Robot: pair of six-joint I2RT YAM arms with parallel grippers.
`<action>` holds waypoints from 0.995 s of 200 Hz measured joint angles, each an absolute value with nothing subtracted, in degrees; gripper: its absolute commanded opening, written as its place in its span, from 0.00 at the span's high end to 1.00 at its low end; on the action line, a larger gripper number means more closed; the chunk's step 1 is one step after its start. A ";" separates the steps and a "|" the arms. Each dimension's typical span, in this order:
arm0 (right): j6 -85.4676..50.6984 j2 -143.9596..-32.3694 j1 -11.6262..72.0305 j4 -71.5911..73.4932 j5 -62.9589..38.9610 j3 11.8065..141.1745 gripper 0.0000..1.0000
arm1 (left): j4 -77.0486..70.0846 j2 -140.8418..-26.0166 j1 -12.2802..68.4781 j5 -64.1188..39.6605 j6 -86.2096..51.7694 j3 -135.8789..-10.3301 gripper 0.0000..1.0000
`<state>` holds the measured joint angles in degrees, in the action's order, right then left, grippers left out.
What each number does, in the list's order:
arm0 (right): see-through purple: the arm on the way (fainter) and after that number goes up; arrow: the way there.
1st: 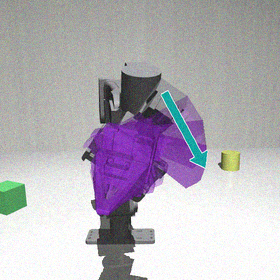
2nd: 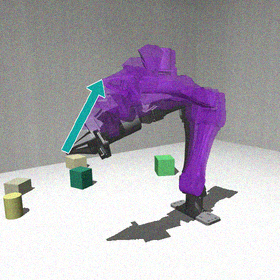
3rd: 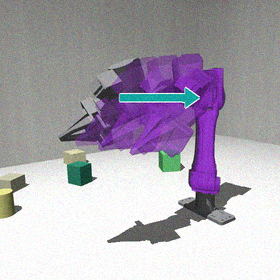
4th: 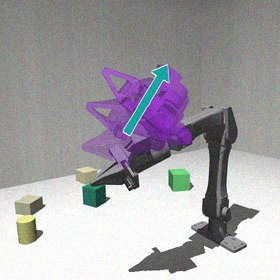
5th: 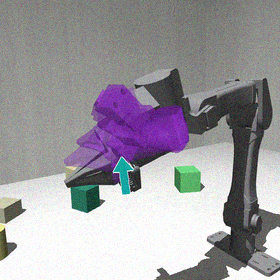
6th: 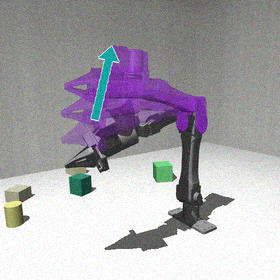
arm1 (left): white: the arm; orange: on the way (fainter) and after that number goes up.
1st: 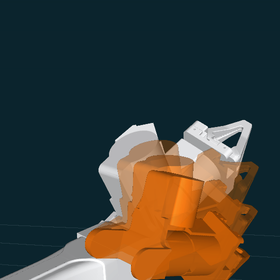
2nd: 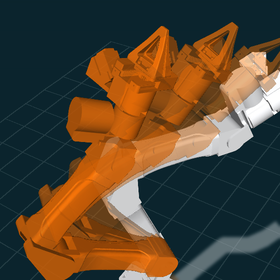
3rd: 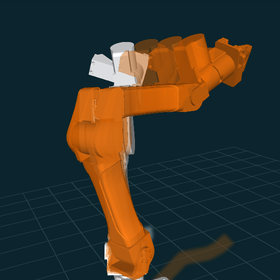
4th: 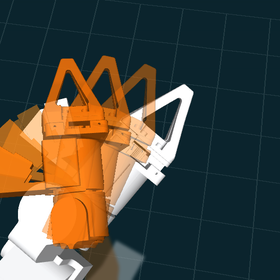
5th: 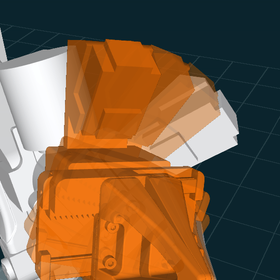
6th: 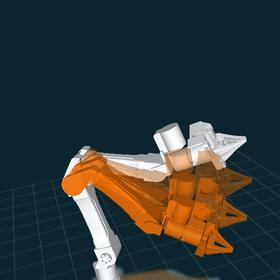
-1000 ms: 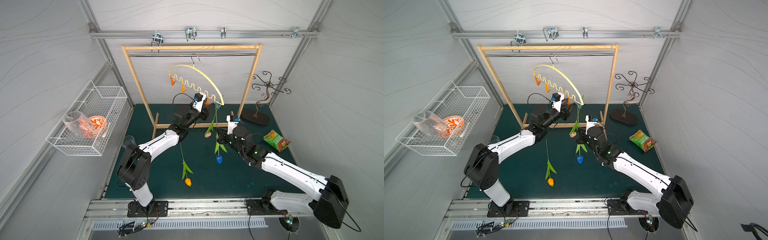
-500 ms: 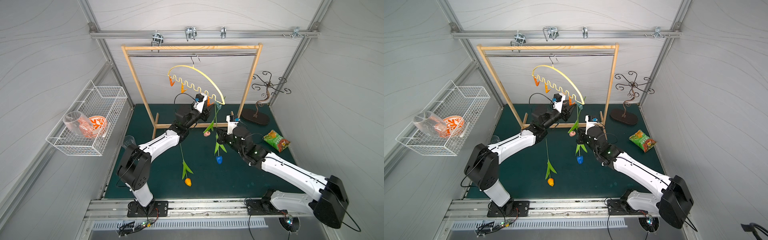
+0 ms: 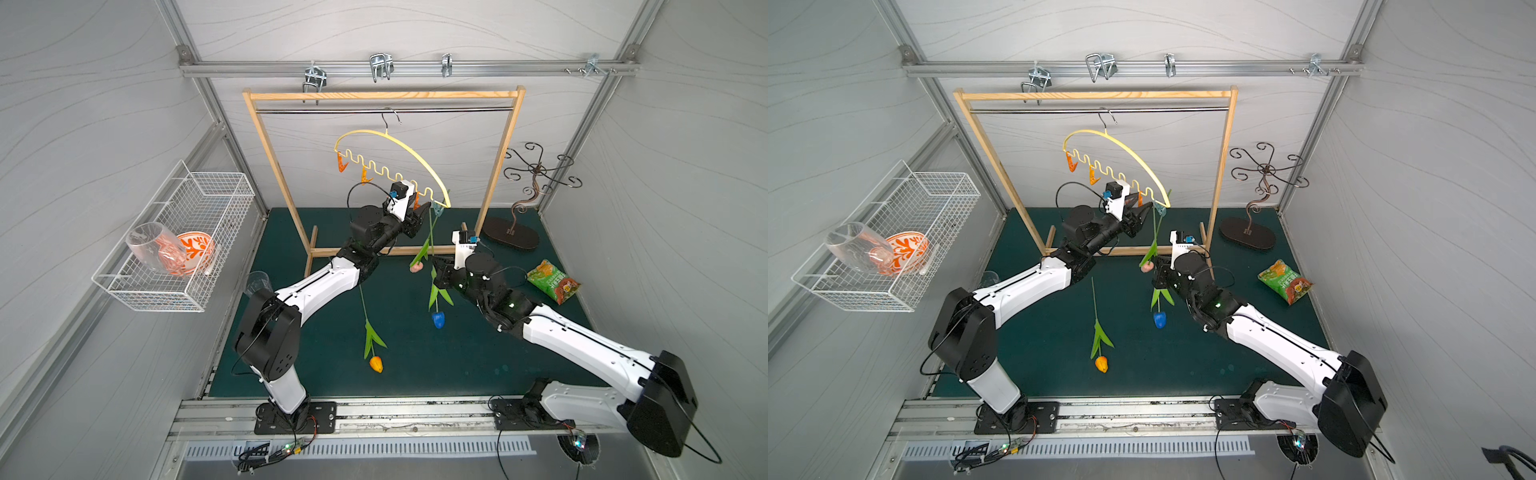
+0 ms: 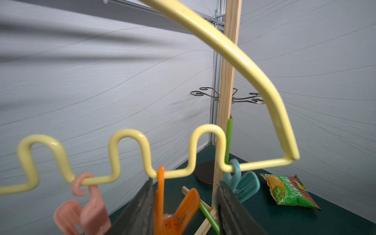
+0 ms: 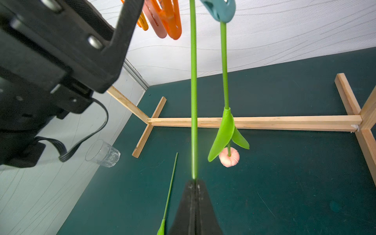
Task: Dry the flowers on a clothes hanger
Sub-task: Open the clamp at the hanger.
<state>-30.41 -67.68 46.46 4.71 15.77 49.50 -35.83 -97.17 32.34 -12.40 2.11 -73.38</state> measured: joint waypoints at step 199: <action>-30.41 -67.68 46.37 4.71 15.79 49.50 1.00 | -34.30 -97.91 33.65 -10.76 2.87 -73.63 0.49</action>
<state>-30.41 -67.68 46.37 4.71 15.79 49.50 -34.30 -97.91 33.65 -10.76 2.87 -73.63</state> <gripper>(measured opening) 0.041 0.506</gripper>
